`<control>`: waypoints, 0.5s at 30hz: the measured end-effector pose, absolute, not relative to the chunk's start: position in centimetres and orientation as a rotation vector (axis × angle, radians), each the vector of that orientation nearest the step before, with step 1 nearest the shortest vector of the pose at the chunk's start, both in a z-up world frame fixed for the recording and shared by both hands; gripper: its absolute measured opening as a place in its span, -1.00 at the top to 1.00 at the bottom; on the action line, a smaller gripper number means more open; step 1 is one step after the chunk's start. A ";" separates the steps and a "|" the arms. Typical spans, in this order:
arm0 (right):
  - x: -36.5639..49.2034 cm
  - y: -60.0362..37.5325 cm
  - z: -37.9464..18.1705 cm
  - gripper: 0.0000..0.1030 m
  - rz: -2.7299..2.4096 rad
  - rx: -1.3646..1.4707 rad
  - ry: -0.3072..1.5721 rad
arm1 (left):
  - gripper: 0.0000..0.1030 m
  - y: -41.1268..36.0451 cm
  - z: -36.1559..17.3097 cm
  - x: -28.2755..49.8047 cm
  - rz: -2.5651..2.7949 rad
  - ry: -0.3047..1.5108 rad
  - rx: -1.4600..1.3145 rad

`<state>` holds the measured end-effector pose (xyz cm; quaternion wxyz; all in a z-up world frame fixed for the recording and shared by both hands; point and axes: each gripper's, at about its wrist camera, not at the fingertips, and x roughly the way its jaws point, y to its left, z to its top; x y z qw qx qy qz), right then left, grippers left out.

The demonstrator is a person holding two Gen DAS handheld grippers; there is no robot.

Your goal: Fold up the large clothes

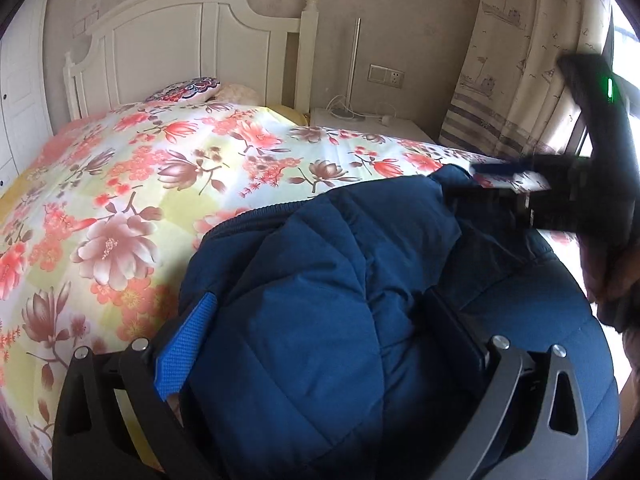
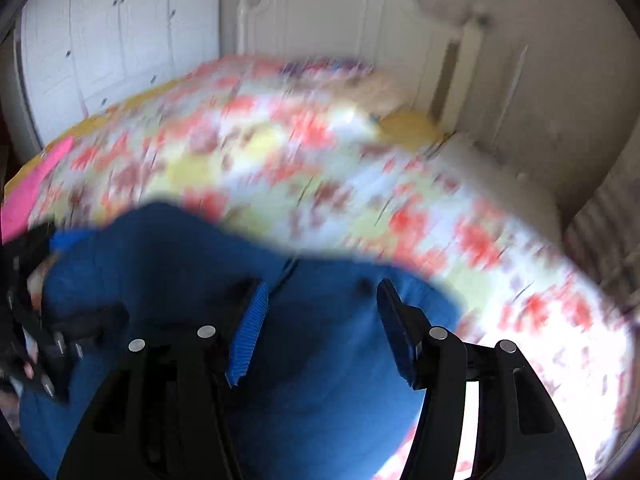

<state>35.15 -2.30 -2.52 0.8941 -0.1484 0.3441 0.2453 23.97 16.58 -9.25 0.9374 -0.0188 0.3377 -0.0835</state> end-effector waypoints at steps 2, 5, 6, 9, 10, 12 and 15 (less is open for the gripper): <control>35.2 -3.2 -1.0 -0.08 0.492 -0.224 0.644 | -0.96 16.7 -9.3 24.0 -0.174 0.689 -0.046; 36.9 -1.3 -3.4 -0.08 0.457 -0.286 0.754 | -0.96 16.8 -9.3 24.0 -0.178 0.694 -0.049; 37.5 -0.1 -5.4 -0.09 0.452 -0.370 0.826 | -0.96 16.8 -9.3 24.0 -0.177 0.694 -0.050; 37.2 0.8 -6.8 -0.10 0.423 -0.448 0.801 | -0.96 17.0 -9.5 24.3 -0.183 0.711 -0.066; 37.1 0.6 -6.5 -0.10 0.421 -0.447 0.801 | -0.96 17.1 -9.6 24.2 -0.186 0.712 -0.069; 36.9 0.0 -5.8 -0.10 0.424 -0.433 0.798 | -0.96 17.1 -9.6 24.2 -0.185 0.711 -0.069; 35.6 -1.2 -2.9 -0.10 0.438 -0.323 0.750 | -0.96 17.1 -9.6 24.2 -0.180 0.713 -0.070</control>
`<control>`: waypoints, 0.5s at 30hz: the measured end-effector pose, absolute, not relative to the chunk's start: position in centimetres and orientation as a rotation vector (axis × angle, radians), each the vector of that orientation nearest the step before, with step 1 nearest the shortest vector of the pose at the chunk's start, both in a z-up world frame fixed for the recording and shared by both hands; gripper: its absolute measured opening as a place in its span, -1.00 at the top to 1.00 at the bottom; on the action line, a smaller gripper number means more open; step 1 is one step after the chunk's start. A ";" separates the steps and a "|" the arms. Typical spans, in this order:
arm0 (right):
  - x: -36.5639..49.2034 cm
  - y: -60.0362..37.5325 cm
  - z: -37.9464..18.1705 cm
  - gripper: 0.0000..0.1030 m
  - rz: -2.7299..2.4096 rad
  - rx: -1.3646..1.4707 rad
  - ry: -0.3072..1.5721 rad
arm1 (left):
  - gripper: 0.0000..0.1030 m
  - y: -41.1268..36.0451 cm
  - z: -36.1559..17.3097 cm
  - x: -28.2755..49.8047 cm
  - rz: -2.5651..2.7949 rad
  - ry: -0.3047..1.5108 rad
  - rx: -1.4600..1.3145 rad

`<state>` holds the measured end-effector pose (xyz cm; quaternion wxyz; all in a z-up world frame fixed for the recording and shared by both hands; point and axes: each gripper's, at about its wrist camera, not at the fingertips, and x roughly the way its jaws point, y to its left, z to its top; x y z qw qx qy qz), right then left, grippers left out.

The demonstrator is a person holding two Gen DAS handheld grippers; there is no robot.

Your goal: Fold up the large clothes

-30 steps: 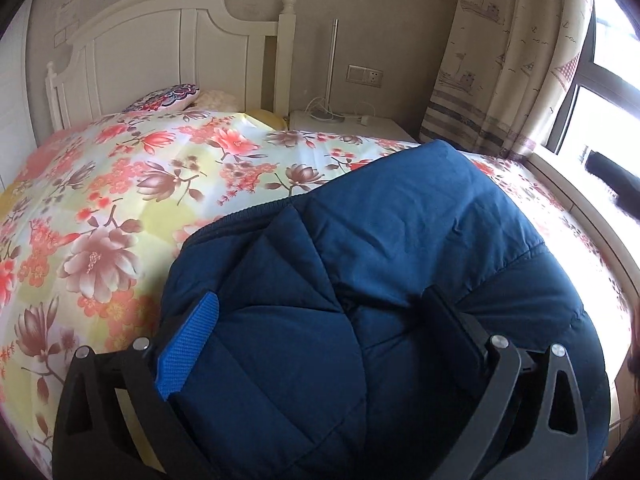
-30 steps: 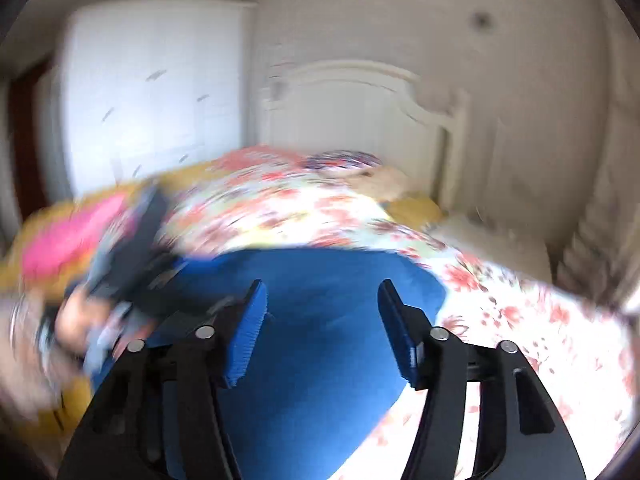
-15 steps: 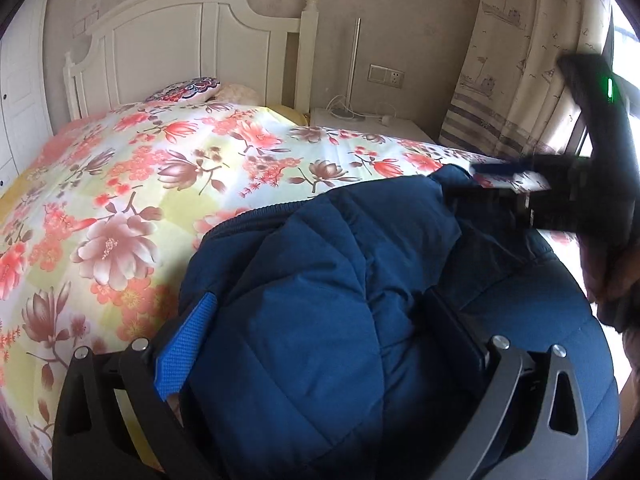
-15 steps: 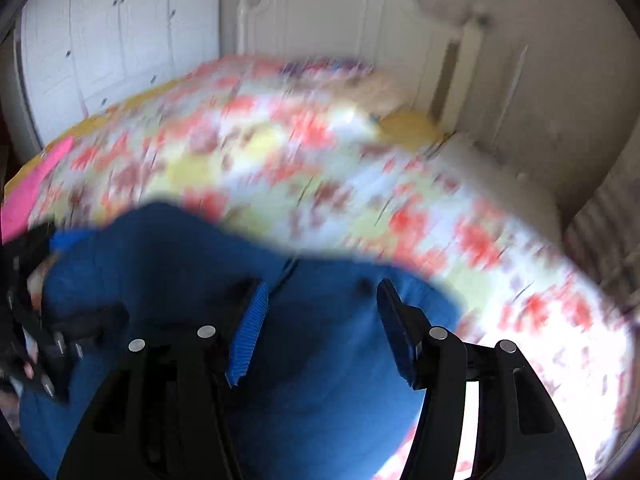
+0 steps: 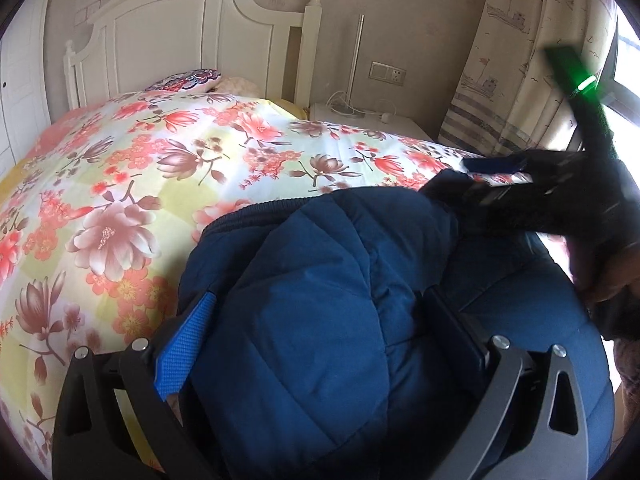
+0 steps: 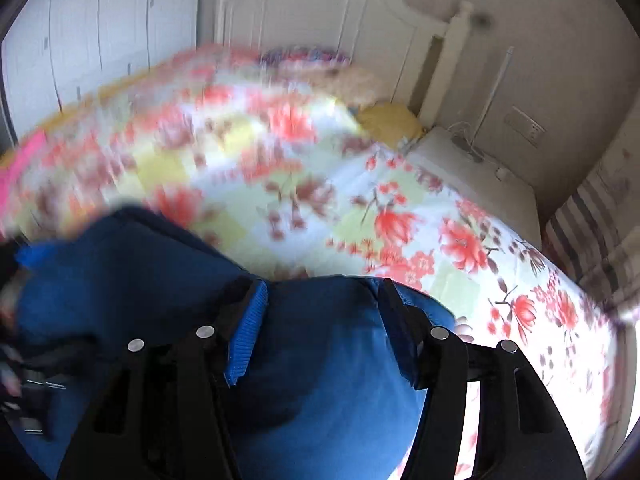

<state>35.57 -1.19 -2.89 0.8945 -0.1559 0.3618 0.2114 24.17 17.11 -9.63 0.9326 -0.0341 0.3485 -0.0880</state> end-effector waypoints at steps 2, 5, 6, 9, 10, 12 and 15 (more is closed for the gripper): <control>34.0 -1.9 -1.2 -0.10 0.487 -0.246 0.675 | -0.96 17.1 -9.6 24.1 -0.174 0.711 -0.070; 33.3 -0.6 -3.7 -0.30 0.494 -0.338 0.757 | -0.96 17.3 -9.7 24.2 -0.175 0.713 -0.076; 33.2 0.1 -5.8 -0.33 0.496 -0.399 0.787 | -0.96 17.3 -9.8 24.3 -0.166 0.723 -0.071; 33.4 -1.3 -5.5 -0.36 0.499 -0.315 0.799 | -0.96 17.3 -9.8 24.4 -0.172 0.734 -0.078; 33.3 -1.4 -5.1 -0.36 0.485 -0.311 0.810 | -0.96 17.3 -9.8 24.4 -0.170 0.733 -0.076; 31.4 -1.6 -3.5 -0.36 0.468 -0.301 0.803 | -0.96 17.5 -9.9 24.4 -0.175 0.737 -0.086; 27.0 -2.2 -2.3 -0.43 0.490 -0.301 0.697 | -0.96 17.7 -10.0 24.5 -0.180 0.740 -0.098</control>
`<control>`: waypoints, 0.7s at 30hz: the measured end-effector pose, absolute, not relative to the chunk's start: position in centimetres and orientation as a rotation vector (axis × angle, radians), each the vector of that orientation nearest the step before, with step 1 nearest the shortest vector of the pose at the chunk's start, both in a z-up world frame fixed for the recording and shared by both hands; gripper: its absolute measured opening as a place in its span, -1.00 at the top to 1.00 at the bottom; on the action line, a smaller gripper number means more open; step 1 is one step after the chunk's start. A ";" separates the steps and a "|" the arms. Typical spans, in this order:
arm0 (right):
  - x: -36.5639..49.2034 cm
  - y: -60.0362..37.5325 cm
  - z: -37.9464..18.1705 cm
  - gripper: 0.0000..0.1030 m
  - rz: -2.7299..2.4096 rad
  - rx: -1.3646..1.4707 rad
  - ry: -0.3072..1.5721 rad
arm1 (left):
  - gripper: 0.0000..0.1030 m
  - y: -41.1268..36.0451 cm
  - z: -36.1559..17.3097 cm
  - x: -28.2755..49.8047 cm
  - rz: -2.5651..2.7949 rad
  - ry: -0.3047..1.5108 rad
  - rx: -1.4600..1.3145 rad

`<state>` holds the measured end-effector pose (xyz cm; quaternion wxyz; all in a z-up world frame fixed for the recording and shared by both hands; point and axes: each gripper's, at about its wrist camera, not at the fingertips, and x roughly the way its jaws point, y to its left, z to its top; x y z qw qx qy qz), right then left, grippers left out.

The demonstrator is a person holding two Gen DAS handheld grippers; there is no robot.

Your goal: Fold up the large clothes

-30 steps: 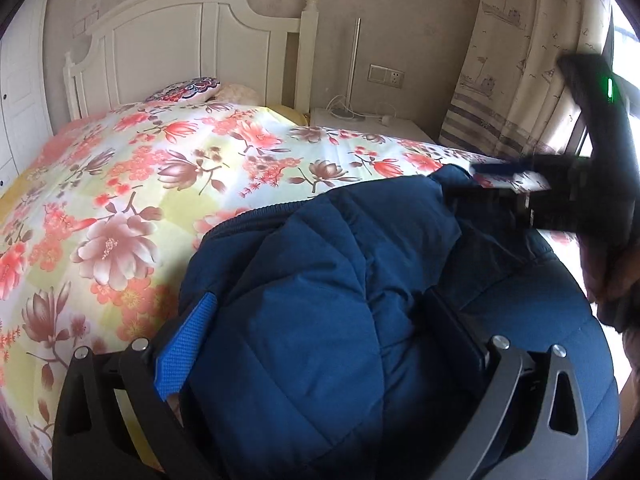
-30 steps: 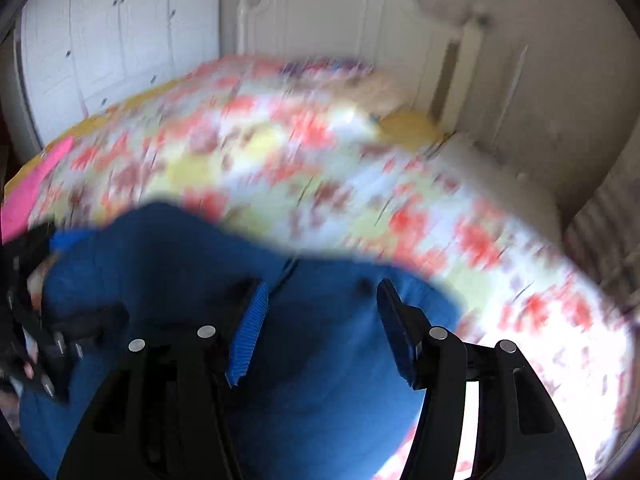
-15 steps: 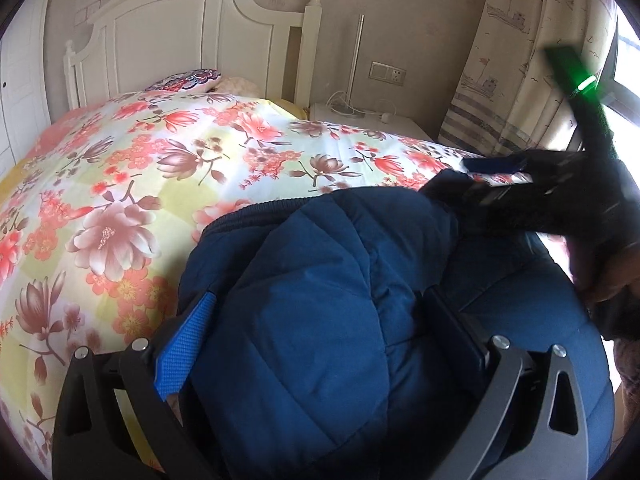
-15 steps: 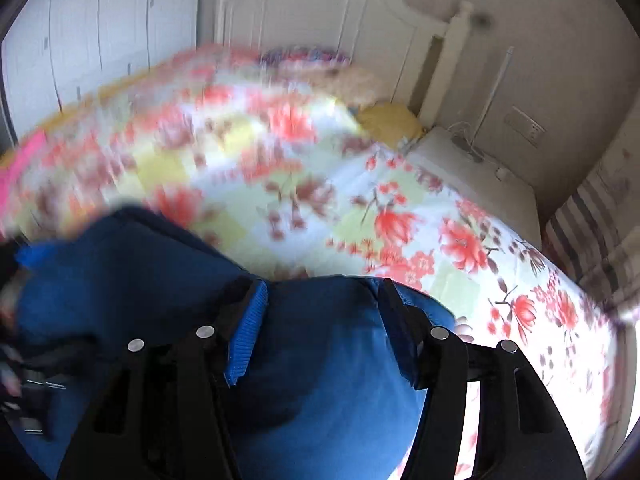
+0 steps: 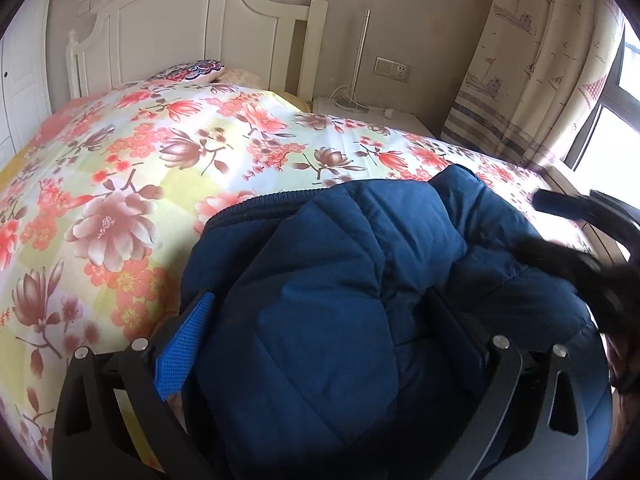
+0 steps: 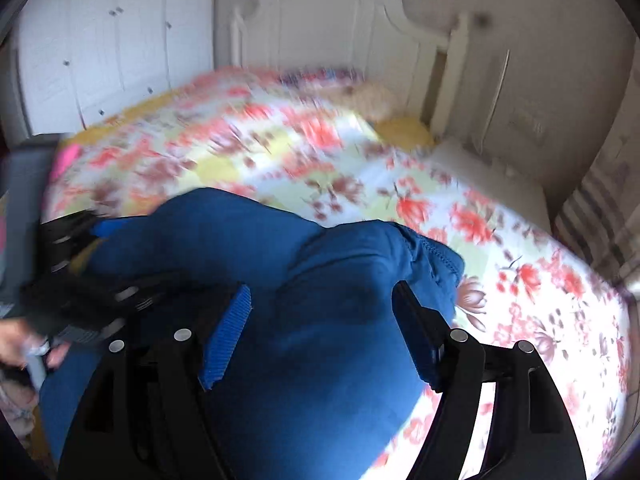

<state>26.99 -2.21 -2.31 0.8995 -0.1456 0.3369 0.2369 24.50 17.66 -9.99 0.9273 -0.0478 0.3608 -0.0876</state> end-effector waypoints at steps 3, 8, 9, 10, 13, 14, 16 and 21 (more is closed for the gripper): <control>24.9 -2.6 -4.6 -0.45 0.467 -0.317 0.678 | -0.96 17.6 -10.2 24.6 -0.182 0.749 -0.101; 23.3 -4.5 -3.2 -0.46 0.476 -0.178 0.720 | -0.96 17.7 -10.2 24.6 -0.179 0.753 -0.111; 21.7 -4.6 -2.4 -0.46 0.504 -0.169 0.688 | -0.96 17.9 -10.3 24.6 -0.183 0.753 -0.122; 19.1 -4.6 -1.3 -0.46 0.550 -0.170 0.618 | -0.96 18.0 -10.3 24.6 -0.186 0.753 -0.127; 13.5 -3.9 -1.4 -0.70 0.605 -0.267 0.455 | -0.96 18.0 -10.3 24.6 -0.186 0.753 -0.130; 13.1 -3.2 -2.6 -0.70 0.613 -0.318 0.485 | -0.96 18.0 -10.3 24.6 -0.187 0.754 -0.131; 13.1 -2.2 -6.3 -0.76 0.618 -0.359 0.563 | -0.96 18.1 -10.3 24.6 -0.193 0.751 -0.134; 11.4 -2.5 -4.0 -0.58 0.606 -0.351 0.571 | -0.96 18.0 -10.3 24.5 -0.185 0.752 -0.139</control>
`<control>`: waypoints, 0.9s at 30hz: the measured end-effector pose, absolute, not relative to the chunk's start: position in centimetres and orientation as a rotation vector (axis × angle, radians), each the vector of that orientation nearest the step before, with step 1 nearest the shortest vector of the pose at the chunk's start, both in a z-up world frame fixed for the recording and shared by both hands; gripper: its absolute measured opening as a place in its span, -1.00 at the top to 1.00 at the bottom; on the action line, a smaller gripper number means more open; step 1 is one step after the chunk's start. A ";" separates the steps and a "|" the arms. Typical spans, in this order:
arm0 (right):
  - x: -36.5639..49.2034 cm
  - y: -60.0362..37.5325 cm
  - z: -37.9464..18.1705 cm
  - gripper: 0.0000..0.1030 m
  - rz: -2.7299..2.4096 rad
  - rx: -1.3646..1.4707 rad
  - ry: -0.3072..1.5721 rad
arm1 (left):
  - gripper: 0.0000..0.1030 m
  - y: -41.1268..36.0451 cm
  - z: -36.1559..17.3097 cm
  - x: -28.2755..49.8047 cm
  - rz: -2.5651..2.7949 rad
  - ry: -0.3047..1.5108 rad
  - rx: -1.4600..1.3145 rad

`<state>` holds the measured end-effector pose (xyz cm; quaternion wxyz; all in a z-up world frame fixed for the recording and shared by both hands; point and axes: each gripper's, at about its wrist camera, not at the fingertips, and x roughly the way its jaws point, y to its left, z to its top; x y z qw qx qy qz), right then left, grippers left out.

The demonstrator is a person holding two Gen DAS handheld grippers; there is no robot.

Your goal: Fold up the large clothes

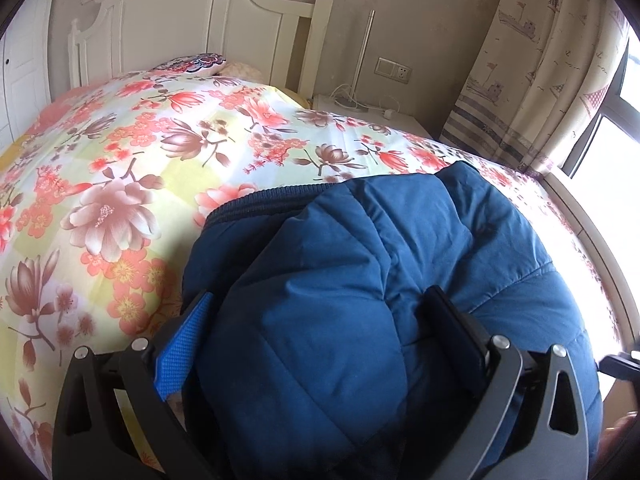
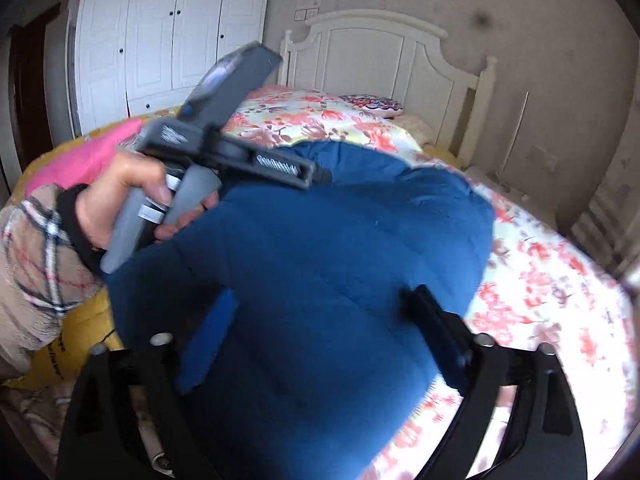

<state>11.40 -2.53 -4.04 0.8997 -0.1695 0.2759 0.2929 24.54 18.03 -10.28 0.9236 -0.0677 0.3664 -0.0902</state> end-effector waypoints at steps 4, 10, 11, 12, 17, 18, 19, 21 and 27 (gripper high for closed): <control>7.7 -2.4 -3.3 -0.68 0.652 -0.395 0.453 | -0.96 18.2 -10.3 24.5 -0.192 0.754 -0.154; 9.0 -2.0 -6.2 -0.76 0.653 -0.434 0.554 | -0.96 17.8 -9.5 23.7 -0.146 0.751 -0.108; 8.8 -1.9 -5.8 -0.75 0.645 -0.444 0.557 | -0.96 17.6 -9.1 23.2 -0.126 0.745 -0.093; 8.5 -2.0 -5.2 -0.72 0.638 -0.442 0.556 | -0.96 17.5 -8.4 22.4 -0.104 0.733 -0.081; 6.0 -4.6 -2.8 -0.71 0.634 -0.353 0.468 | -0.95 18.0 -4.5 13.6 -0.119 0.563 -0.093; 6.0 -5.0 -3.0 -0.71 0.629 -0.343 0.473 | -0.95 17.9 -4.3 11.9 -0.126 0.539 -0.082; 6.1 -5.5 -3.4 -0.71 0.626 -0.331 0.487 | -0.95 17.6 -4.6 10.6 -0.124 0.536 -0.059; 6.9 -5.4 -5.5 -0.71 0.622 -0.306 0.559 | -0.95 17.1 -5.9 9.7 -0.118 0.570 -0.013; 8.6 -5.0 -8.5 -0.91 0.638 -0.269 0.666 | -0.96 18.7 -11.4 10.6 -0.172 0.713 -0.162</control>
